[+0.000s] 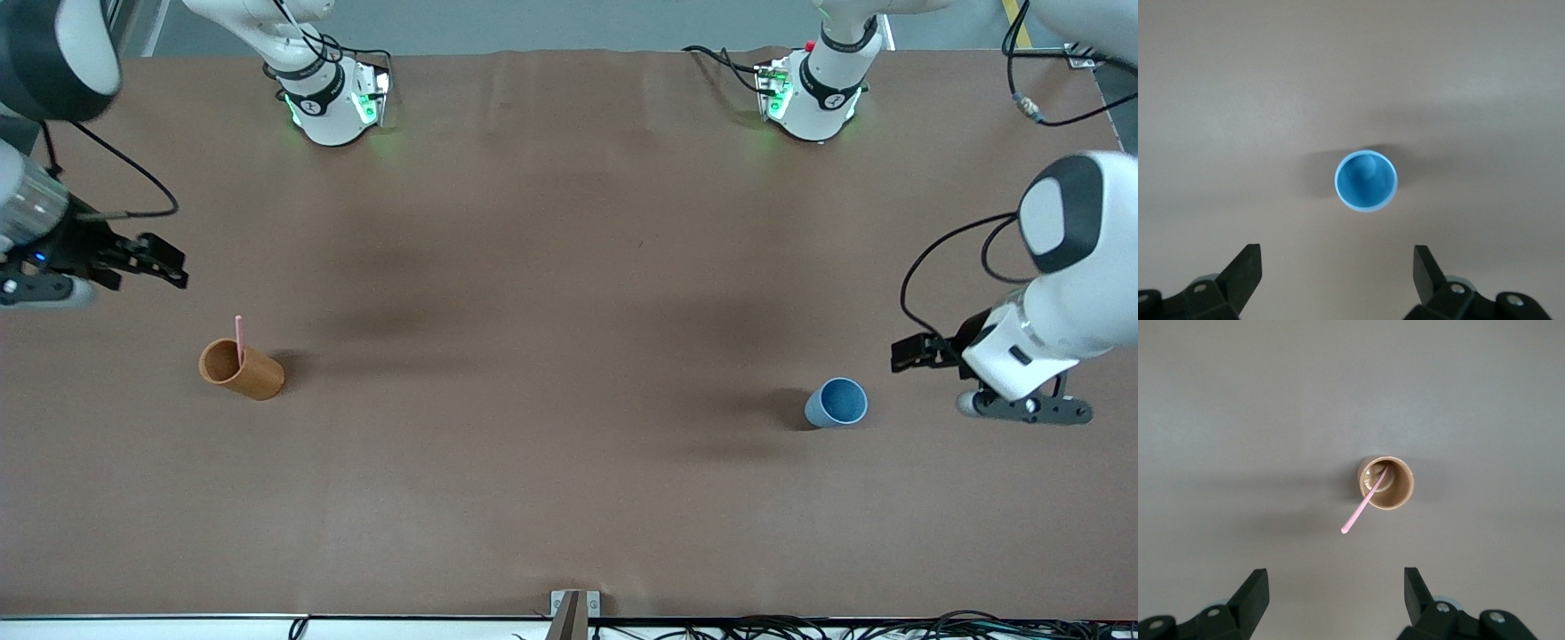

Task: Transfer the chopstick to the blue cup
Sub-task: 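Reach the right gripper to the pink stick while the left gripper reaches the blue cup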

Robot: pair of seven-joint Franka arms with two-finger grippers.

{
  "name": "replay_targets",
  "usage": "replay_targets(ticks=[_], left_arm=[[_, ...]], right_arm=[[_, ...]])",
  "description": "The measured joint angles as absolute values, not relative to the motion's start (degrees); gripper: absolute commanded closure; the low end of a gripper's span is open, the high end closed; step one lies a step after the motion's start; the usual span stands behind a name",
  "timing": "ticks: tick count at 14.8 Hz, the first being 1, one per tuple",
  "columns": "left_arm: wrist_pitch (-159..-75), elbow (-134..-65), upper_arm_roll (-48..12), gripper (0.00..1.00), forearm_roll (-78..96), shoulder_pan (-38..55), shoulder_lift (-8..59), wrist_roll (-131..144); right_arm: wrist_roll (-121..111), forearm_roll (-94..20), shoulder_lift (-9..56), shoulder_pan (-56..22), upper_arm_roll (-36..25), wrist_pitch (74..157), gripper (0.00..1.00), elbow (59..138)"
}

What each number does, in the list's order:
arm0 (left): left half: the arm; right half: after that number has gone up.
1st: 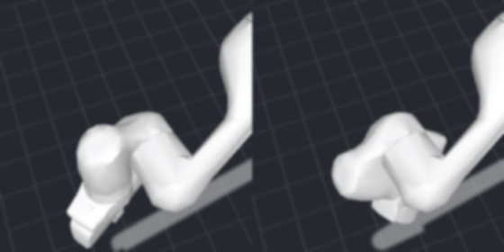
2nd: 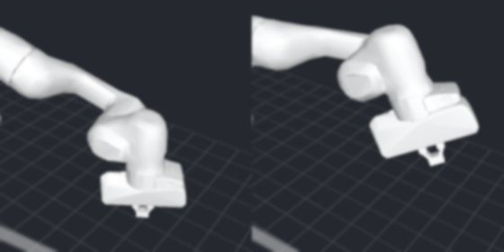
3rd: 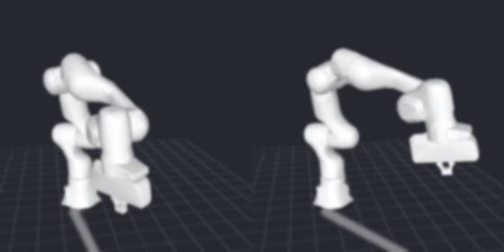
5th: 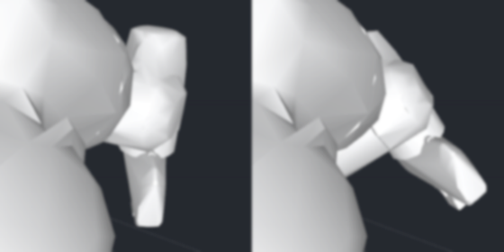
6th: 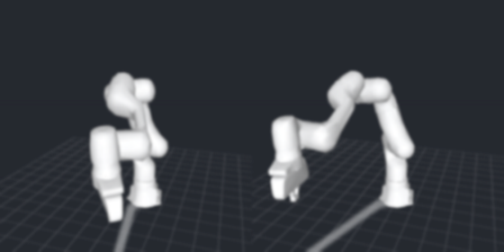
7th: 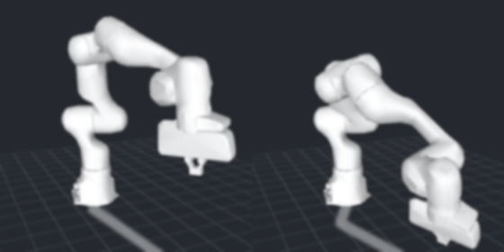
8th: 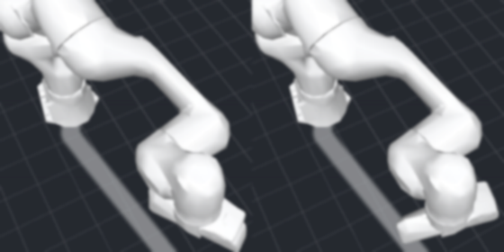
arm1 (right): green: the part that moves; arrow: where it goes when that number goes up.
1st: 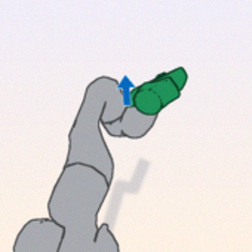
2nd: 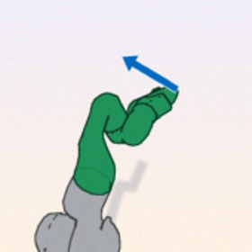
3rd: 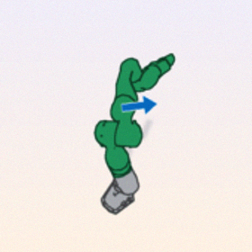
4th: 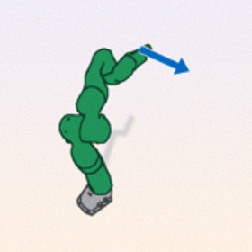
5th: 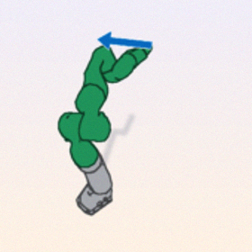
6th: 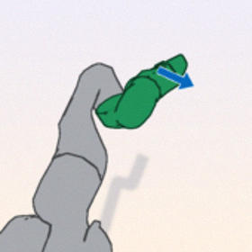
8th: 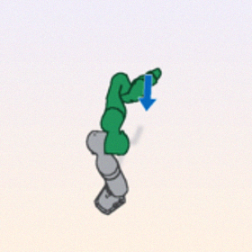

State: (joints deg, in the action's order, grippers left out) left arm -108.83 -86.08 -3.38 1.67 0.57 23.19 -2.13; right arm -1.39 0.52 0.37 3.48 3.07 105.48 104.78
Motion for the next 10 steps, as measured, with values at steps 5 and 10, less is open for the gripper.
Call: replay_targets(ticks=[5, 10], left_arm=[[-120.9, -90.5, -3.4, 0.0, 1.7, 0.0, 30.6, -2.1], [-126.4, -91.4, -3.8, 0.0, 1.7, 1.0, 35.9, 0.3]], right_arm=[[-1.5, 3.7, 0.7, 3.4, 3.2, 120.5, 0.39, 116.9], [-1.6, 5.1, 0.5, 2.8, 3.4, 131.3, 0.53, 125.3]])
